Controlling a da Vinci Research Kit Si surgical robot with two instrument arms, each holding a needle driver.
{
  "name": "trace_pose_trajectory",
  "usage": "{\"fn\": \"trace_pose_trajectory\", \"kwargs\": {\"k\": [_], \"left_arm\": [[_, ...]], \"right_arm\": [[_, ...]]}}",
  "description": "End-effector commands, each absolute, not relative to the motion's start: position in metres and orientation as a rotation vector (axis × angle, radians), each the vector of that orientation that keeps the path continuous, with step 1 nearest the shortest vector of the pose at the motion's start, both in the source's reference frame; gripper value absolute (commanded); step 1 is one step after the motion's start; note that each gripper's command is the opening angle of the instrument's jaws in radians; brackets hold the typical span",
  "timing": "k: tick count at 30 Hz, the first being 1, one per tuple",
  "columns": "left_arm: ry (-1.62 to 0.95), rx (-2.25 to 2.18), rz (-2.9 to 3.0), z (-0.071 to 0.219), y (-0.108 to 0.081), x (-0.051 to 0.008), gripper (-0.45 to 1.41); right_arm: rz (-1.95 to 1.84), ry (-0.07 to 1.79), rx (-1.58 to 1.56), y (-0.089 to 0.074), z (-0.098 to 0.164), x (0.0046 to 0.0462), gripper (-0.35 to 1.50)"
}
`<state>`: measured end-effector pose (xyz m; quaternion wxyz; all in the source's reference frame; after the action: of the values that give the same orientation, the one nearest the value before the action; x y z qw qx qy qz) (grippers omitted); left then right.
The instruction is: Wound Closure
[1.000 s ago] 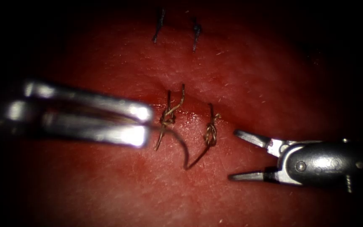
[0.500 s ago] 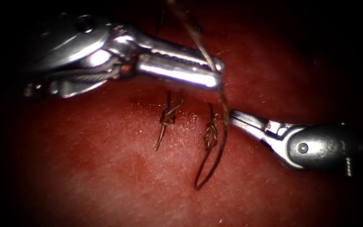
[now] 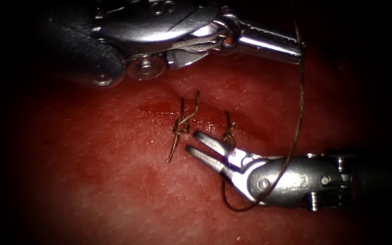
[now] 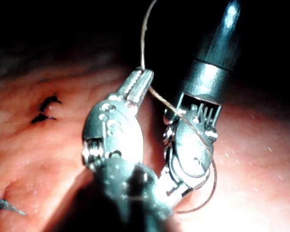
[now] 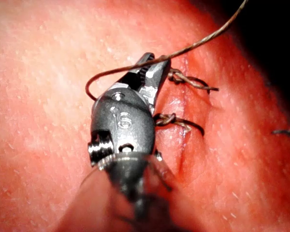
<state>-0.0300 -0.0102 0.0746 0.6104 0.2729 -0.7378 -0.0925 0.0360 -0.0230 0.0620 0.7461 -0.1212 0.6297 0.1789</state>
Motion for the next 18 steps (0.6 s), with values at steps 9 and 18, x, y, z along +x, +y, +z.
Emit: {"fn": "trace_pose_trajectory", "kwargs": {"k": [9, 18], "left_arm": [[-1.585, 0.475, -0.248, 0.085, -0.012, -0.0275, -0.45], [-1.526, 0.423, -0.263, 0.091, -0.018, -0.0245, -0.45]], "right_arm": [[0.419, 1.534, -0.224, -0.024, 0.062, 0.0367, 0.49], [0.438, 1.648, -0.227, -0.023, 0.060, 0.0363, 0.19]]}}
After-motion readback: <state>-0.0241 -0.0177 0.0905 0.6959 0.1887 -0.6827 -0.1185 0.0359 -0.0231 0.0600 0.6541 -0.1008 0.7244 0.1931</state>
